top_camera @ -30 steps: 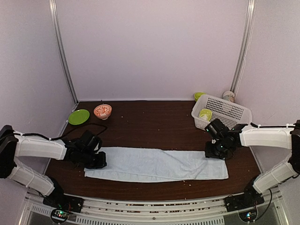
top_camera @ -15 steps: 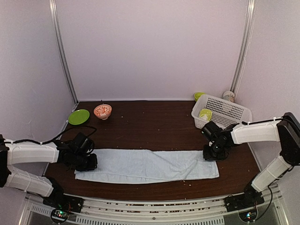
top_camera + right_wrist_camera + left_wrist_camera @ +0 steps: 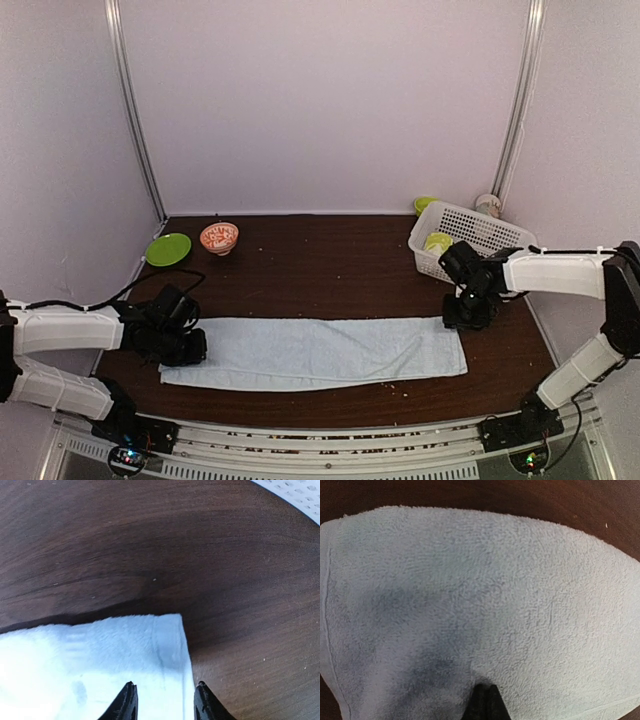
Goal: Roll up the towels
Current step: Smooth out the towel at the center of the board.
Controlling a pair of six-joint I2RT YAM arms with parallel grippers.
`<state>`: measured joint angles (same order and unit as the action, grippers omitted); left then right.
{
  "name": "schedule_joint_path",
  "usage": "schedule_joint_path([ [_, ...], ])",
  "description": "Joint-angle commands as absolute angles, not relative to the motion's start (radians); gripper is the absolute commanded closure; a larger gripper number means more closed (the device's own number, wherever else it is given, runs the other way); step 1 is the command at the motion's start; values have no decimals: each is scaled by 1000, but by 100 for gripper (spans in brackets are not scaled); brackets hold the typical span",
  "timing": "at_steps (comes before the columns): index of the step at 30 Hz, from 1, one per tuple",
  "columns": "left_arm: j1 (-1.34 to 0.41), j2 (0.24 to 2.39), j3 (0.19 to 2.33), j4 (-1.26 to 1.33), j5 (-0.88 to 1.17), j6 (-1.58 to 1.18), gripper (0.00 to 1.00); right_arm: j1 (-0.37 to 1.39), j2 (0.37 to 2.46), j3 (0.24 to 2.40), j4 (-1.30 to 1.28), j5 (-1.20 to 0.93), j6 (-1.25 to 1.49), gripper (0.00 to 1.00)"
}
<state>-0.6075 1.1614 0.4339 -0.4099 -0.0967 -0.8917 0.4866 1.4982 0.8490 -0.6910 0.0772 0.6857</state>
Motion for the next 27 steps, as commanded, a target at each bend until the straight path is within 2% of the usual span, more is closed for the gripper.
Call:
schedule_joint_path([
  [1, -598, 1175, 441, -486, -84, -860, 100, 527, 1343, 809, -745, 8, 729, 62],
  [9, -599, 1205, 478, -488, -87, -844, 100, 550, 1220, 652, -737, -111, 779, 70],
  [18, -599, 1207, 480, -488, -90, -846, 100, 552, 1227, 581, -711, -155, 777, 74],
  [22, -598, 1203, 476, -489, -91, -847, 100, 554, 1246, 566, -698, -173, 772, 80],
  [27, -598, 1195, 474, -499, -95, -848, 100, 555, 1241, 564, -704, -165, 770, 93],
])
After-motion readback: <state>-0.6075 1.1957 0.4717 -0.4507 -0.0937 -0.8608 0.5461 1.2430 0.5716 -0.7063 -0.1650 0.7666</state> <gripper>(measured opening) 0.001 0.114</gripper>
